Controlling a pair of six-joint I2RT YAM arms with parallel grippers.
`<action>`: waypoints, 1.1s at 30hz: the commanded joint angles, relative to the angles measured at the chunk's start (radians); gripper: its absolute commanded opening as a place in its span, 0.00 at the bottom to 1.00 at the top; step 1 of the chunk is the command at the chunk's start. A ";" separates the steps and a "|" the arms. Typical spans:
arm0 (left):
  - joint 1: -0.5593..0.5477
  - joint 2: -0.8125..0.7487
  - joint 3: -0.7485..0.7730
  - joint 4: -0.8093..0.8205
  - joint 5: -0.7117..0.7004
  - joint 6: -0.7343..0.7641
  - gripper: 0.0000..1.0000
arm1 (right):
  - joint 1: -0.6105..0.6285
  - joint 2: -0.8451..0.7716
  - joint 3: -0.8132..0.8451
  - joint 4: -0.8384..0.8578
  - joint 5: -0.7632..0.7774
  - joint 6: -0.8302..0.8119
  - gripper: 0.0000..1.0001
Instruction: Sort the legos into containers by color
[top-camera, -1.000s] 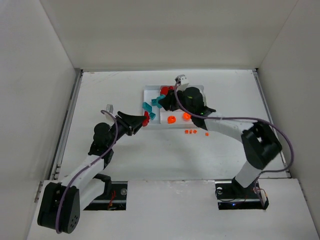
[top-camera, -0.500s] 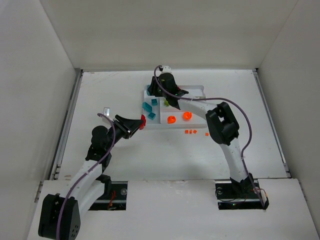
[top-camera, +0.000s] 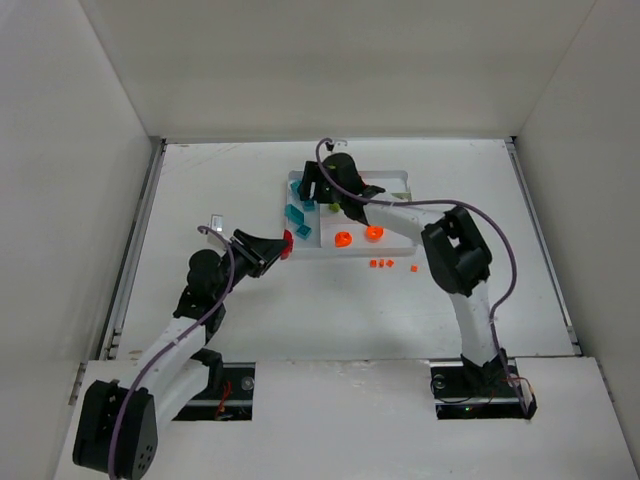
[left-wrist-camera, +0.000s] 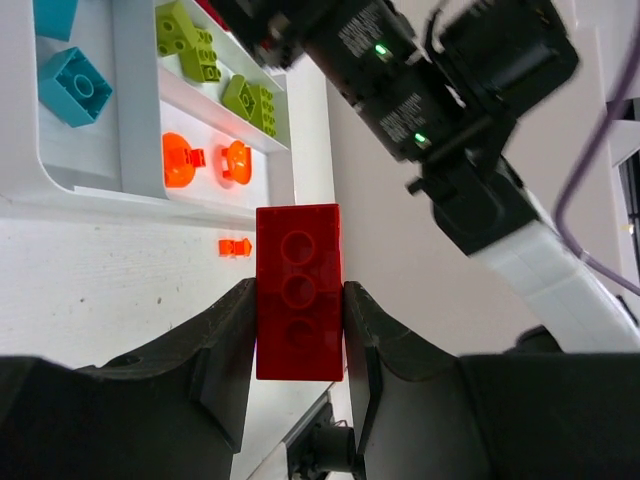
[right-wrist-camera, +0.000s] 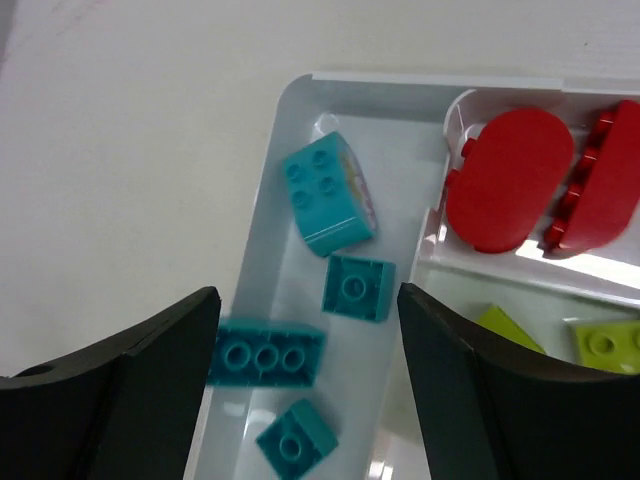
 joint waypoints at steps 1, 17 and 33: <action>-0.053 0.029 0.083 0.038 -0.067 0.052 0.13 | -0.017 -0.237 -0.130 0.168 -0.006 0.017 0.78; -0.360 0.685 0.653 -0.042 -0.363 0.411 0.14 | -0.131 -1.170 -1.135 0.280 0.293 0.133 0.37; -0.371 1.357 1.575 -0.472 -0.232 0.786 0.18 | -0.124 -1.378 -1.340 0.253 0.290 0.159 0.70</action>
